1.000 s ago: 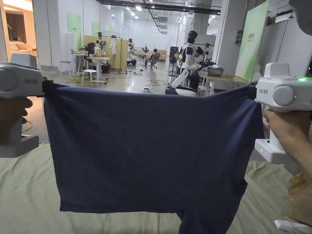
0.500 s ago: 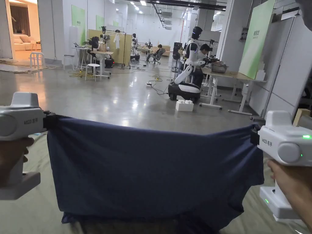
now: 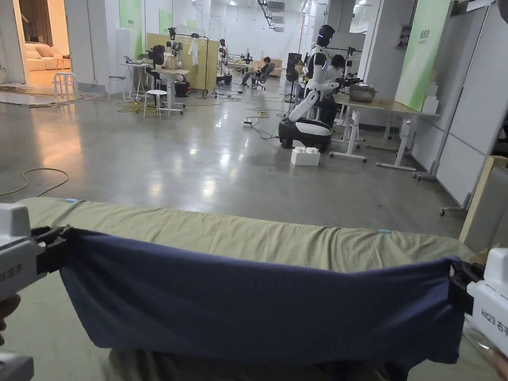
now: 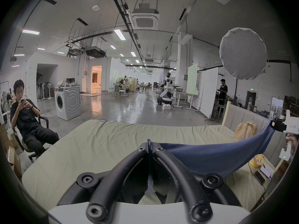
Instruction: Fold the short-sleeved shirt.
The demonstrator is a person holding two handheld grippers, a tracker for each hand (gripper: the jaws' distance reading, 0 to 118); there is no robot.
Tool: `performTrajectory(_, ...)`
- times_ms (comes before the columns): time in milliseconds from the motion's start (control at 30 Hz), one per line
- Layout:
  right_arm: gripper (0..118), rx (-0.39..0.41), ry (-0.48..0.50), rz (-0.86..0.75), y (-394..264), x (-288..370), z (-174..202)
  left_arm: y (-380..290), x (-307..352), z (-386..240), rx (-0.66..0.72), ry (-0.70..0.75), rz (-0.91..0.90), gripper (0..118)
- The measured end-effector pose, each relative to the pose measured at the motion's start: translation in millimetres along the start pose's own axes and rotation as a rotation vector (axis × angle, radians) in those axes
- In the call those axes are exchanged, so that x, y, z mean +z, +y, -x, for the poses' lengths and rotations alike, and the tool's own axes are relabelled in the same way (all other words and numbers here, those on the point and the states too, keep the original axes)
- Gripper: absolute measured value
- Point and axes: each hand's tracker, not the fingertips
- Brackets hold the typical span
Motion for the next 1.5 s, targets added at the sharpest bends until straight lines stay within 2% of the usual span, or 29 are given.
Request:
performTrajectory(300,2,0.017,0.018,0.065,-56,74,5,-63,66,2,0.042,0.013,0.029,3)
performTrajectory(500,2,0.031,0.054,0.224,-110,103,16,-125,89,4,0.052,0.034,0.198,3)
performTrajectory(567,2,-0.005,0.089,0.326,-136,106,19,-149,95,5,0.048,0.036,0.27,3)
performTrajectory(733,2,0.02,0.109,0.499,-190,110,21,-201,99,7,0.025,0.051,0.435,3)
performTrajectory(800,2,0.071,0.103,0.566,-211,108,24,-220,96,9,0.034,0.05,0.492,3)
performTrajectory(900,2,0.094,0.138,0.667,-238,104,29,-243,88,14,0.059,0.061,0.577,3)
performTrajectory(1167,4,0.136,0.128,0.768,-271,85,39,-283,64,15,0.046,0.074,0.712,3)
performTrajectory(1200,8,0.139,0.128,0.772,-270,84,41,-286,61,17,0.046,0.075,0.719,3)
performTrajectory(1233,18,0.146,0.128,0.776,-269,83,42,-285,59,17,0.045,0.077,0.723,4)
performTrajectory(1267,38,0.157,0.124,0.772,-265,81,45,-283,57,17,0.043,0.076,0.724,7)
performTrajectory(1367,65,0.187,0.099,0.74,-248,75,45,-271,54,18,0.026,0.086,0.693,29)
performTrajectory(1467,72,0.152,0.087,0.642,-219,68,43,-245,51,13,0.017,0.086,0.6,49)
performTrajectory(1500,75,0.133,0.083,0.606,-209,66,42,-236,50,11,0.015,0.084,0.562,52)
